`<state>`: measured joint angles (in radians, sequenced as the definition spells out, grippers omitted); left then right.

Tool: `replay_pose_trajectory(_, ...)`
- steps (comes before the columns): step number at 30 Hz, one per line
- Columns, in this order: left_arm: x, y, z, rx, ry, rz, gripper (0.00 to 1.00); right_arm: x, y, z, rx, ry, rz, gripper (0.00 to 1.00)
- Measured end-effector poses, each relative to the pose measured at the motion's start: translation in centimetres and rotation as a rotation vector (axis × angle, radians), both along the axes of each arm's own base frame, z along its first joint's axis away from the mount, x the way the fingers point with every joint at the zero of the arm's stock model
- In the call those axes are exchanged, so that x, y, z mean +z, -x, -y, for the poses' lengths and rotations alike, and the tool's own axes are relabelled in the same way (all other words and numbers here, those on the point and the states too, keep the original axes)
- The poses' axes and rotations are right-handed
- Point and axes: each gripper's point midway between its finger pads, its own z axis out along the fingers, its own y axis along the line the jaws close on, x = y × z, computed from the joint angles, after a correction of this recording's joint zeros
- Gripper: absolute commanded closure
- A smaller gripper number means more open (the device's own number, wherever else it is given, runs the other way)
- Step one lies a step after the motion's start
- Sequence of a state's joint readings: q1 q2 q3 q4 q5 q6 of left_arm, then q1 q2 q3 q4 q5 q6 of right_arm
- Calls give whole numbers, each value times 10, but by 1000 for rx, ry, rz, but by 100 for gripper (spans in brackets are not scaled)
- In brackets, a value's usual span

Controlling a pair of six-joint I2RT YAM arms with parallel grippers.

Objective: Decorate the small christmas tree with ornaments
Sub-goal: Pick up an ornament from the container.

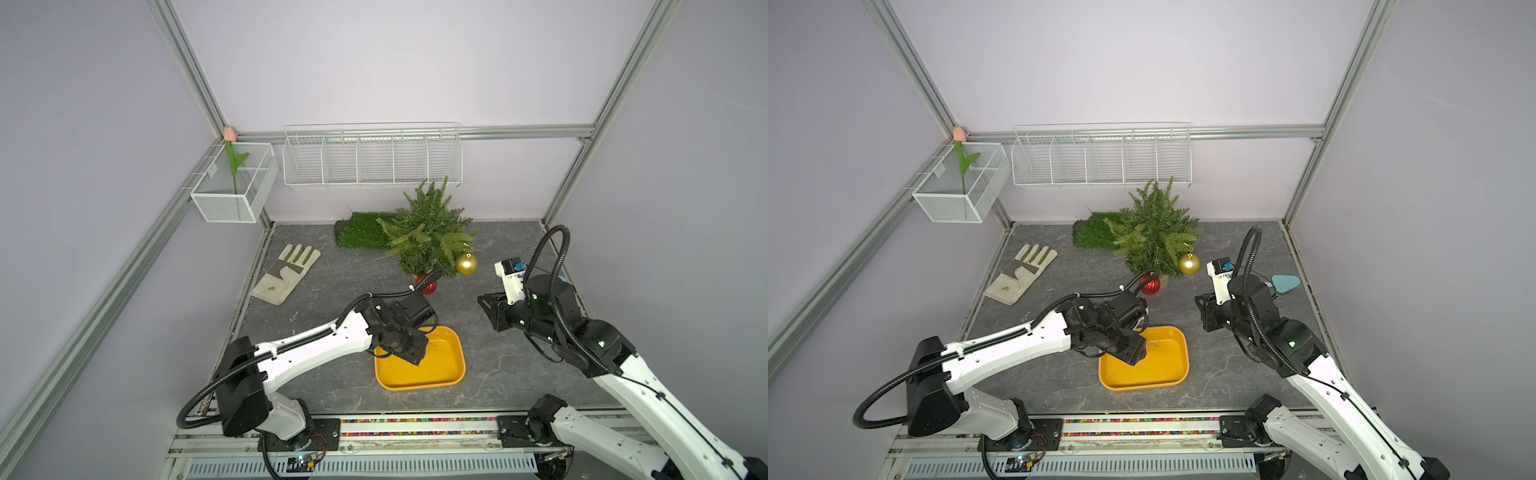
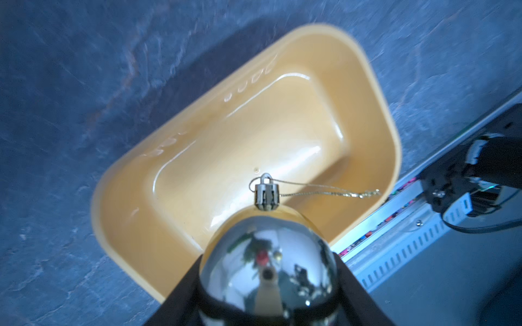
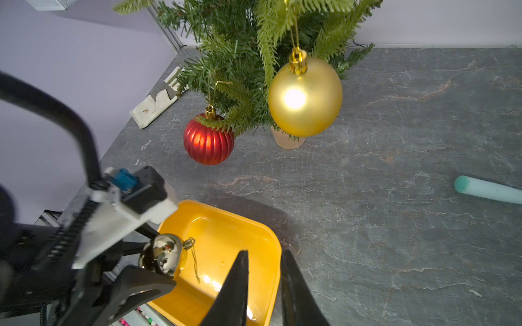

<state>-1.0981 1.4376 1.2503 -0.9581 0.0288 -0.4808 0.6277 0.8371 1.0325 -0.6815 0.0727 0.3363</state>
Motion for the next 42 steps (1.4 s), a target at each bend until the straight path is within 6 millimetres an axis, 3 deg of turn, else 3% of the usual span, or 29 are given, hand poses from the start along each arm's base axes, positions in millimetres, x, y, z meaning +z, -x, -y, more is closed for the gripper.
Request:
replay_pose_trajectory(4, 52, -9, -3, -47, 122, 161, 55, 10, 5, -10, 57, -51, 15, 71)
replay_pose_trajectory(9, 117, -17, -8, -110, 312, 407, 60, 37, 17, -38, 214, -185, 54, 63)
replay_pose_trajectory(12, 145, -19, -14, -130, 405, 541, 62, 53, 26, -57, 324, -263, 66, 56)
replay_pose_trajectory(17, 175, -26, -14, -140, 487, 698, 64, 71, 42, -80, 480, -352, 74, 40)
replay_pose_trajectory(24, 197, -34, -10, -136, 521, 802, 65, 107, 77, -105, 636, -356, 182, 31)
replay_pose_trajectory(31, 207, -37, -9, -135, 541, 841, 66, 108, 56, -116, 570, -283, 228, 32)
replay_pose_trajectory(36, 210, -37, -8, -135, 549, 853, 66, 102, 38, -127, 523, -232, 224, 41)
replay_pose_trajectory(42, 210, -38, -9, -133, 542, 863, 67, 104, 31, -120, 473, -208, 250, 60)
